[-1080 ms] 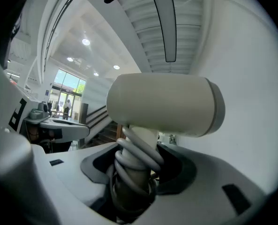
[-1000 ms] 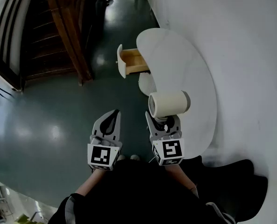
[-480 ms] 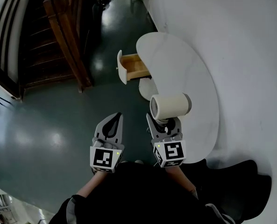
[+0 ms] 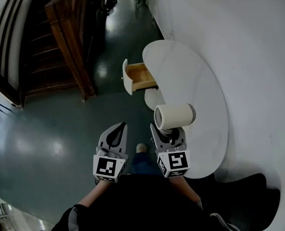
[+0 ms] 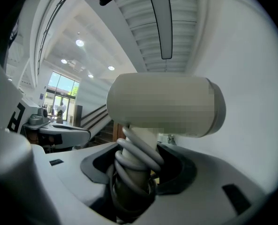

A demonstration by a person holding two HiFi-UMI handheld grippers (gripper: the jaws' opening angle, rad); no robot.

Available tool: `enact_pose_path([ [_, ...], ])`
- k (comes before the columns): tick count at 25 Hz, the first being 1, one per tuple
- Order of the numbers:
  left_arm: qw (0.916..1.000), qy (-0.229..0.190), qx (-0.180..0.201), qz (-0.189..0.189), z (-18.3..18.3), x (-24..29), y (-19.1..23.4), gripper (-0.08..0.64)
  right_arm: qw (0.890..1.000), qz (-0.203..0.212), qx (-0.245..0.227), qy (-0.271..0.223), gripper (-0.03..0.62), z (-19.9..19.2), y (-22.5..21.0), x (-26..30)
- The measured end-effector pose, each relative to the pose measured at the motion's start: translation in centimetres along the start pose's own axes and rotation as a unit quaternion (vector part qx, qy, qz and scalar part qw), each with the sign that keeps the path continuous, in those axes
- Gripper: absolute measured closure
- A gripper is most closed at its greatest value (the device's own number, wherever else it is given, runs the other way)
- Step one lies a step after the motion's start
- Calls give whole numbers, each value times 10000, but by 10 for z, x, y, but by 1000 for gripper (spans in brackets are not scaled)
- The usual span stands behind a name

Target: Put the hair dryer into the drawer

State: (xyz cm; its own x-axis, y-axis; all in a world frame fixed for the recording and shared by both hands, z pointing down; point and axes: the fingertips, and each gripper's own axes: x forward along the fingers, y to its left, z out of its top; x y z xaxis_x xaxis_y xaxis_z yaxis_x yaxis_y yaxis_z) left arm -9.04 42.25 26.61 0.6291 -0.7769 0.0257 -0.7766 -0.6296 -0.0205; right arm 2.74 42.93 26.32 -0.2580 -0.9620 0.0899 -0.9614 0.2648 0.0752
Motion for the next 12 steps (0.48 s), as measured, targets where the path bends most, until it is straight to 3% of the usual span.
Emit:
enact_pose_path([
  [12, 9994, 160, -204, 227, -5, 118, 42, 554, 9997, 163, -180, 51, 348, -7, -81, 114],
])
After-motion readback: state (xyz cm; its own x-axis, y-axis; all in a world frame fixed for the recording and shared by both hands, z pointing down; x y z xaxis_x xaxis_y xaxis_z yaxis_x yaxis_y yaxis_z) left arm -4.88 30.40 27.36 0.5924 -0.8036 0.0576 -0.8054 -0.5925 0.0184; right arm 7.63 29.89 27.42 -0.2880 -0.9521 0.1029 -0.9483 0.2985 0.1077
